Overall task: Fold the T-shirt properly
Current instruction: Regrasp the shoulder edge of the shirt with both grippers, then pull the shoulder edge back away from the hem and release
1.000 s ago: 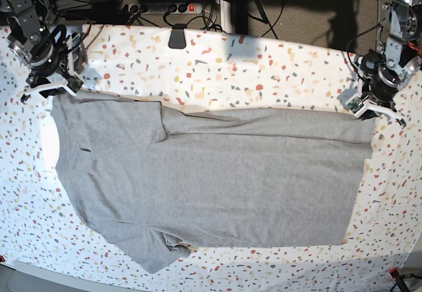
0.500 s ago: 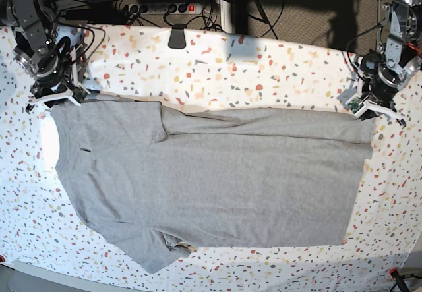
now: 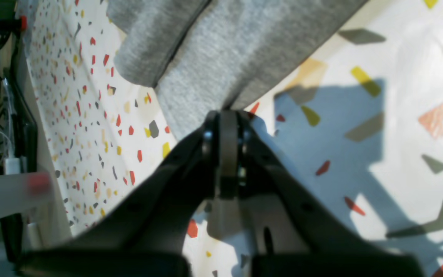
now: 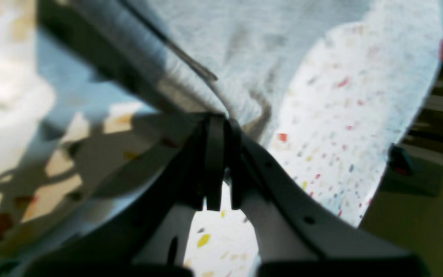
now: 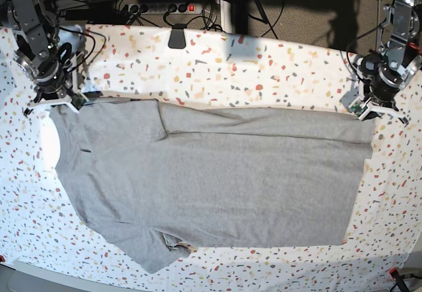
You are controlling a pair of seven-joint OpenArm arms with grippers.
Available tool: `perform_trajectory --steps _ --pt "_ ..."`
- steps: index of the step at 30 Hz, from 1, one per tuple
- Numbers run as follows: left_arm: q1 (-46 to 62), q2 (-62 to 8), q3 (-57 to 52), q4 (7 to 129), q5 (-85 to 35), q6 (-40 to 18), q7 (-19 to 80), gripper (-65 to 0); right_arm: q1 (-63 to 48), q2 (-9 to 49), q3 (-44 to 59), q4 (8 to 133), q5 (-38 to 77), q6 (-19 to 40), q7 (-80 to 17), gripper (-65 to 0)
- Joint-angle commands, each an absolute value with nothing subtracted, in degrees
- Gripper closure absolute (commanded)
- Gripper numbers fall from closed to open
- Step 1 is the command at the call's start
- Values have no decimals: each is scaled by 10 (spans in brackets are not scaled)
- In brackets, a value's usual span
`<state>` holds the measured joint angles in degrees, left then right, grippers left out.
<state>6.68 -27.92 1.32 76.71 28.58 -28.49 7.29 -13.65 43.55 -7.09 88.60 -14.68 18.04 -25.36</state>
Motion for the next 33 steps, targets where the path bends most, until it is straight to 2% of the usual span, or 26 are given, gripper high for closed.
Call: perform_trajectory --steps 1,3,7,11,17,25,28,33 --pt "67 -284 13 769 279 -298 75 0 -132 451 -63 893 -149 171 -256 0" --pt "70 -285 12 770 280 -295 75 0 -133 455 -63 893 -148 171 -272 0" --pt "105 -292 12 804 280 -215 77 0 -150 477 -63 908 -125 170 -297 0" --pt "162 -318 12 869 263 -190 77 0 -193 506 -55 947 -83 162 -301 0" --pt "227 -369 12 932 224 -143 105 0 -286 502 -15 998 -85 154 -305 0" --pt "276 -383 11 966 209 -141 122 0 -411 500 29 1030 -85 109 -300 0" --pt "293 -383 11 973 209 -141 124 0 -461 500 41 1043 -85 69 -278 0" --pt "311 -383 11 975 210 -141 124 0 -501 500 46 1060 -86 42 -275 0"
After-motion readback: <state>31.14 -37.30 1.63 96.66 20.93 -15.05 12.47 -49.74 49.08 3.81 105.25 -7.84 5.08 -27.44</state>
